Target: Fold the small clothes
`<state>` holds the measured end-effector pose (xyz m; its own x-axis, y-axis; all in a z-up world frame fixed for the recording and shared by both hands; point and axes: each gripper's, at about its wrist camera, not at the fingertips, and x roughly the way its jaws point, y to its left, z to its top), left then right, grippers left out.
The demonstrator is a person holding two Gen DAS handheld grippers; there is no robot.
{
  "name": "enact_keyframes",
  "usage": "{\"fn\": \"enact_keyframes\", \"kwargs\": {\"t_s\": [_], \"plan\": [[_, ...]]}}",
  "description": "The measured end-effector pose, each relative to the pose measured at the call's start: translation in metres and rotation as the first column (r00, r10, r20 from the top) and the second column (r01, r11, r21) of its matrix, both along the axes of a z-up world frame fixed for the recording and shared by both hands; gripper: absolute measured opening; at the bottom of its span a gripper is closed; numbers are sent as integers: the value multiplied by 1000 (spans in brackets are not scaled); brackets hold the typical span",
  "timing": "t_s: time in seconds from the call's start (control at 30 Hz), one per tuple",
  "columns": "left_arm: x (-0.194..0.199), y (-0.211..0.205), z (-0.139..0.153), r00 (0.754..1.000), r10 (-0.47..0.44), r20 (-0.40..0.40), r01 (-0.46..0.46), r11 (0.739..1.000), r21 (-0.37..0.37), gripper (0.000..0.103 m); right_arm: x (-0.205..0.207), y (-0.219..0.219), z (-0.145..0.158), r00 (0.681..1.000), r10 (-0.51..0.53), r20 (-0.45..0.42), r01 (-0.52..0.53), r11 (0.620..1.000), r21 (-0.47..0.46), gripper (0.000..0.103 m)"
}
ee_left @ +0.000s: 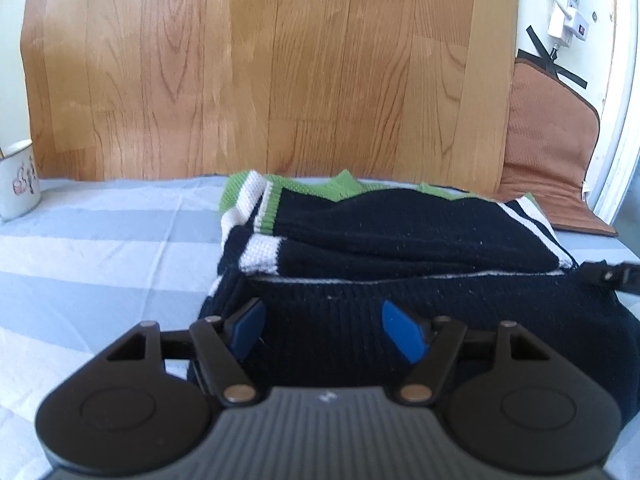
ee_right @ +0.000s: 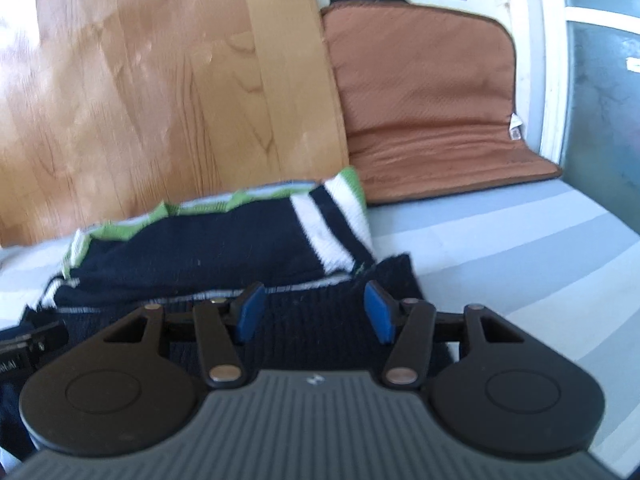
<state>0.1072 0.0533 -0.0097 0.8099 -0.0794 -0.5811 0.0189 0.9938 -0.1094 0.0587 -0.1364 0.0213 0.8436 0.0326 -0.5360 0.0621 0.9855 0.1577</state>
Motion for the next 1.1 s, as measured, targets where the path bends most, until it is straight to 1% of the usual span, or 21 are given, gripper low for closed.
{"fn": "enact_keyframes", "kwargs": {"t_s": [0.07, 0.1, 0.2, 0.33, 0.57, 0.77, 0.83, 0.93, 1.03, 1.1], "plan": [[3, 2, -3, 1000, -5, -28, 4, 1000, -18, 69, 5, 2, -8, 999, -8, -45, 8, 1000, -13, 58], [3, 2, -2, 1000, -4, -27, 4, 1000, -18, 70, 6, 2, -13, 998, -13, -66, 12, 1000, -14, 58], [3, 3, -3, 1000, -5, -29, 5, 1000, -27, 71, 3, 3, -19, 1000, -7, -30, 7, 1000, -24, 61], [2, 2, -3, 1000, -6, -29, 6, 1000, -25, 71, 2, 6, -22, 1000, -2, -11, 1, 999, -40, 63], [2, 2, -3, 1000, -7, -30, 6, 1000, -26, 72, 1, 12, -25, 1000, 5, 6, -4, 997, -79, 67], [1, 3, -2, 1000, -2, -29, 1, 999, -32, 72, 1, 11, -25, 1000, -3, 7, 4, 997, -74, 67], [1, 2, -2, 1000, 5, -23, -6, 1000, -27, 72, 0, 9, -19, 1000, -5, 17, 5, 999, -54, 66], [1, 1, -2, 1000, 6, -24, -6, 1000, -25, 72, 2, 8, 5, 996, 7, 88, -1, 998, -62, 66], [0, 1, -1, 1000, 6, -21, -6, 1000, -26, 72, 19, 8, 35, 991, 43, 129, -33, 997, -75, 65], [-1, 2, 0, 1000, 10, -14, -10, 999, -33, 72, 36, 9, 51, 988, 74, 138, -65, 996, -68, 66]]}}
